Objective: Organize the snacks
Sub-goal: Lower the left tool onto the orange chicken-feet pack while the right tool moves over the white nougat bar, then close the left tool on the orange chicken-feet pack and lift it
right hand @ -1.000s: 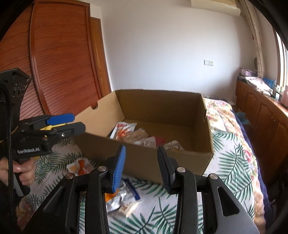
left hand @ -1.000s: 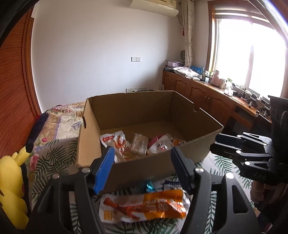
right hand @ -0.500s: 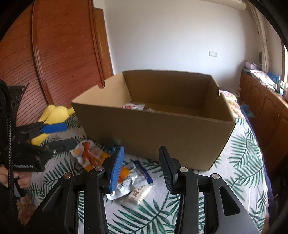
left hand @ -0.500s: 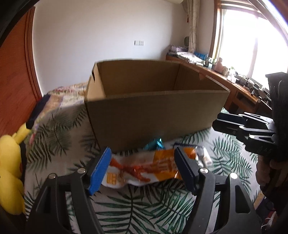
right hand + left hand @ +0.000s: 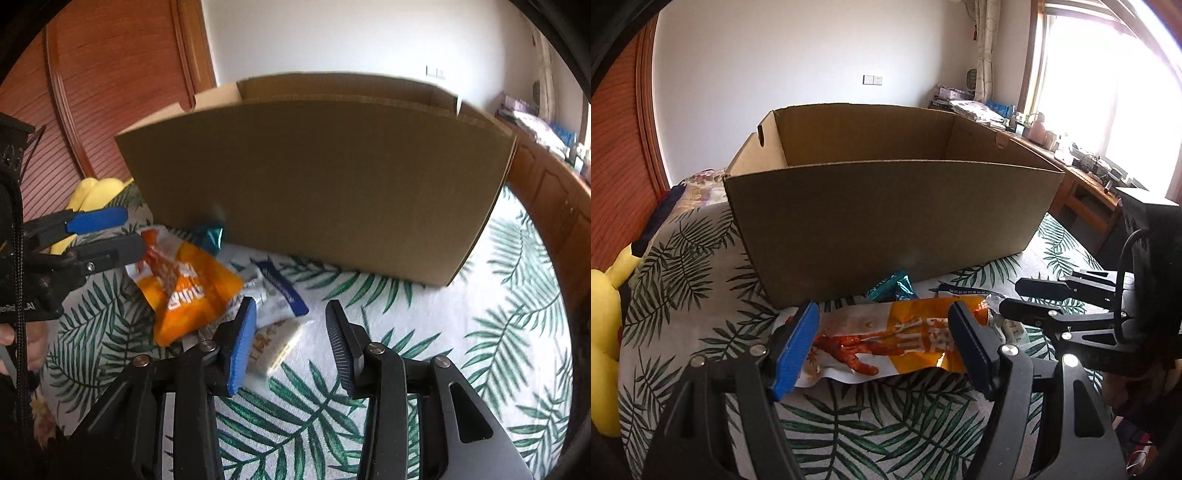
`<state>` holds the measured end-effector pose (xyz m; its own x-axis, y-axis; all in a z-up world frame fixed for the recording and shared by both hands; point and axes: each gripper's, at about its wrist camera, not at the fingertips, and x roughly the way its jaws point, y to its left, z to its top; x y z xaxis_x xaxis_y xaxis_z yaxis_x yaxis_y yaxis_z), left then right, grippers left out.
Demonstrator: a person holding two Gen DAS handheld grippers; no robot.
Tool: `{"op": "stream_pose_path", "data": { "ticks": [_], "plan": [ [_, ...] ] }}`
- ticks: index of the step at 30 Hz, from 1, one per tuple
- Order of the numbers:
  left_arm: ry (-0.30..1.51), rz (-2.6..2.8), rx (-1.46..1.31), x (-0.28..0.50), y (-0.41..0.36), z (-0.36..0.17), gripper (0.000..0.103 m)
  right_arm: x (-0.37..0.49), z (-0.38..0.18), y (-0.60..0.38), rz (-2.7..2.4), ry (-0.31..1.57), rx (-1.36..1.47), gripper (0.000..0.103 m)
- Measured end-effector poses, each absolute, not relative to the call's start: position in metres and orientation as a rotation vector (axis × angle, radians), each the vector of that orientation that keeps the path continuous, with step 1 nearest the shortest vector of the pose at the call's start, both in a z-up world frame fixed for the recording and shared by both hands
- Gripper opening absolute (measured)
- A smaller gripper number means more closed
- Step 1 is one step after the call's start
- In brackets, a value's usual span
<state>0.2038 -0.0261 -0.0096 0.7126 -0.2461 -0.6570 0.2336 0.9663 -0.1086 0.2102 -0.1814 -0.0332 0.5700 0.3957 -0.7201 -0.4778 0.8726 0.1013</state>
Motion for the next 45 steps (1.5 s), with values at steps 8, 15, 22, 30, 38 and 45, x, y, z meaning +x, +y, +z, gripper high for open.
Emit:
{"op": "stream_pose_path", "data": {
  "ticks": [8, 15, 22, 30, 38, 45],
  "plan": [
    [0.743, -0.261, -0.028, 0.202, -0.022, -0.015, 0.073, 0.2, -0.042, -0.178, 0.525, 0.847, -0.164, 0.038],
    [0.738, -0.263, -0.025, 0.202, -0.021, -0.015, 0.073, 0.196, -0.046, -0.189, 0.502, 0.865, -0.188, 0.03],
    [0.735, -0.282, 0.004, 0.206, -0.024, -0.015, 0.073, 0.197, -0.044, -0.196, 0.52, 0.865, -0.15, 0.027],
    [0.74, -0.34, 0.066, 0.223, -0.022, -0.01, 0.07, 0.2, -0.045, -0.198, 0.519, 0.873, -0.147, 0.027],
    [0.913, -0.464, 0.013, 0.249, -0.02, -0.031, 0.065, 0.2, -0.048, -0.188, 0.518, 0.871, -0.15, 0.027],
    [0.961, -0.47, 0.025, 0.242, -0.019, -0.035, 0.067, 0.2, -0.049, -0.19, 0.523, 0.871, -0.139, 0.027]
  ]
}}
